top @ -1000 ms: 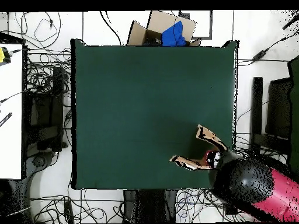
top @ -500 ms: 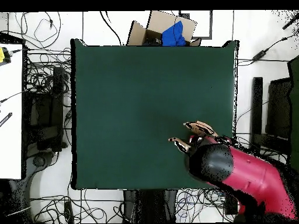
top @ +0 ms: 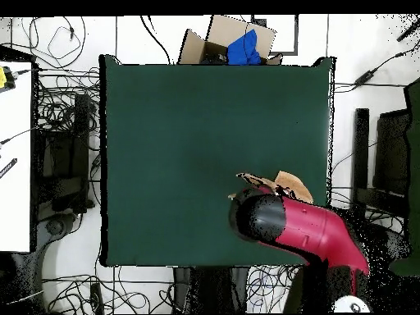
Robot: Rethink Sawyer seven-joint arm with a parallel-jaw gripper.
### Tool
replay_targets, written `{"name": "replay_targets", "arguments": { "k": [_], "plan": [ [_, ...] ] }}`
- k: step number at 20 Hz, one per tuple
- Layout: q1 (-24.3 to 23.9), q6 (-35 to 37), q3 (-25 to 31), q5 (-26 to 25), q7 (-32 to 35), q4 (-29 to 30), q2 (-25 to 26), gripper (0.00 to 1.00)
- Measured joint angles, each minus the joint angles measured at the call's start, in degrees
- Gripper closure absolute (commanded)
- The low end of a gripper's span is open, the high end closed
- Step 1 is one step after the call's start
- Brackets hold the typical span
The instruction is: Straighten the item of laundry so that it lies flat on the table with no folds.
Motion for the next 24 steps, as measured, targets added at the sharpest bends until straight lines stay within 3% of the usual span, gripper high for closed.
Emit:
{"name": "replay_targets", "arguments": {
  "k": [11,24],
  "plan": [
    [9.42,-0.08,-2.81,6.46,6.77,1.97,2.87,1.0],
    [15.65,-0.08,-5.4,10.08,14.01,3.67,2.56,1.0]
  ]
}}
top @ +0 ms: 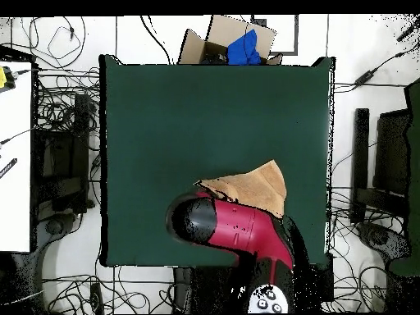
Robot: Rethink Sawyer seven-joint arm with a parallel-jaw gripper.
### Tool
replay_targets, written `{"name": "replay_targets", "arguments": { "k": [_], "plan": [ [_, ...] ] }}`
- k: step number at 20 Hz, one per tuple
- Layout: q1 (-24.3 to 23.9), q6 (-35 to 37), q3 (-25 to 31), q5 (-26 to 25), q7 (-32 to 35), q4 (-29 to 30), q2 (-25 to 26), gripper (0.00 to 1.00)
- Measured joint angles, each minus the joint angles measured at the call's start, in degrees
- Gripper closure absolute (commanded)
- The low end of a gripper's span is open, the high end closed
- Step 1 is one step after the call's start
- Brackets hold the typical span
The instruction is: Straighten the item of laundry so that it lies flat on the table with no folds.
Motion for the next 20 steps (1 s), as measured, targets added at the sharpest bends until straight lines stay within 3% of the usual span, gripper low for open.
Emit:
{"name": "replay_targets", "arguments": {
  "k": [11,20],
  "plan": [
    [1.59,-1.25,-1.82,2.68,0.21,0.92,-0.53,1.0],
    [1.59,-10.27,-1.89,4.93,0.21,4.43,2.54,1.0]
  ]
}}
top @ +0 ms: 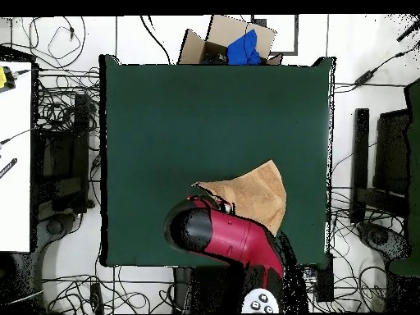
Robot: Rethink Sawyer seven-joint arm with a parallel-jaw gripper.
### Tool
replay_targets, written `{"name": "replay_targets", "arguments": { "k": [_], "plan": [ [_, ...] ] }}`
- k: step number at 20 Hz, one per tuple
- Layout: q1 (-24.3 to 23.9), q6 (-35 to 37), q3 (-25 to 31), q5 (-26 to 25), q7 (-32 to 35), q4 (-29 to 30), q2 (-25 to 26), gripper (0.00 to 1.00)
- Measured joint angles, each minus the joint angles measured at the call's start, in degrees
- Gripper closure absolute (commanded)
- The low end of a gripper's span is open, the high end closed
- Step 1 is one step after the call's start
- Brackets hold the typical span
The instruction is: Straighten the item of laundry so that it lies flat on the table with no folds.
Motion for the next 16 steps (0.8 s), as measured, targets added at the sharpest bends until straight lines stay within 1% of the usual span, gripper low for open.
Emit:
{"name": "replay_targets", "arguments": {
  "k": [2,3,9,16],
  "plan": [
    [0.0,-1.25,-0.01,0.28,0.0,0.4,0.49,1.0],
    [-0.01,-3.24,0.0,0.84,0.0,1.03,1.31,1.0],
    [-0.37,-7.16,0.59,3.35,0.0,2.9,3.21,1.0],
    [-0.25,-8.23,0.91,7.42,0.0,4.62,4.61,1.0]
  ]
}}
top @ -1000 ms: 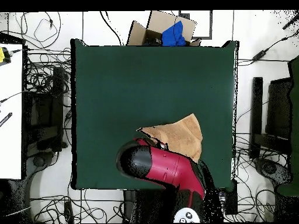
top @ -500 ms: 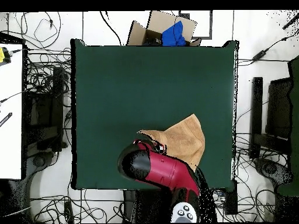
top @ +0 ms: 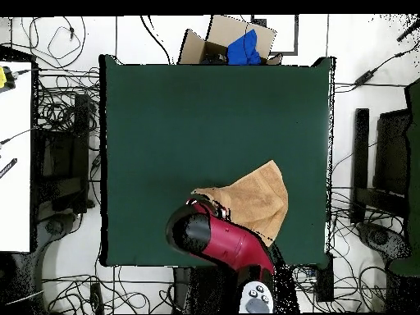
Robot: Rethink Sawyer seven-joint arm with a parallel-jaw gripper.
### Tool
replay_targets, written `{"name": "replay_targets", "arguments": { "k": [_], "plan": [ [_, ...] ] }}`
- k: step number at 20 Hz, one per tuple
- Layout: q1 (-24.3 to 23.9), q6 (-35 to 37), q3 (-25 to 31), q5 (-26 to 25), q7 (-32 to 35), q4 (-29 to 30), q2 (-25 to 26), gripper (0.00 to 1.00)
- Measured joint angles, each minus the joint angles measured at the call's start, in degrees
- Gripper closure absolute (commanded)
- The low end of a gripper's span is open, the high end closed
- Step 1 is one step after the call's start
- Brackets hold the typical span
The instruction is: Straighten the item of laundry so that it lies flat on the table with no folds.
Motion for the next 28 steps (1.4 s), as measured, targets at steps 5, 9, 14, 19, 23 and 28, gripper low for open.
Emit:
{"name": "replay_targets", "arguments": {
  "k": [5,9,14,19,23,28],
  "plan": [
    [0.44,-0.01,-0.01,1.26,0.0,0.48,0.06,1.0],
    [1.73,-0.46,0.0,2.28,0.0,1.21,0.07,0.0],
    [3.58,-2.52,0.01,3.24,0.0,1.52,0.06,0.0],
    [3.9,-3.14,0.0,4.44,0.0,1.53,0.06,0.0],
    [3.89,-3.13,0.0,5.61,0.0,1.53,0.05,0.0],
    [3.89,-3.13,0.0,6.74,0.0,1.53,0.01,0.0]
  ]
}}
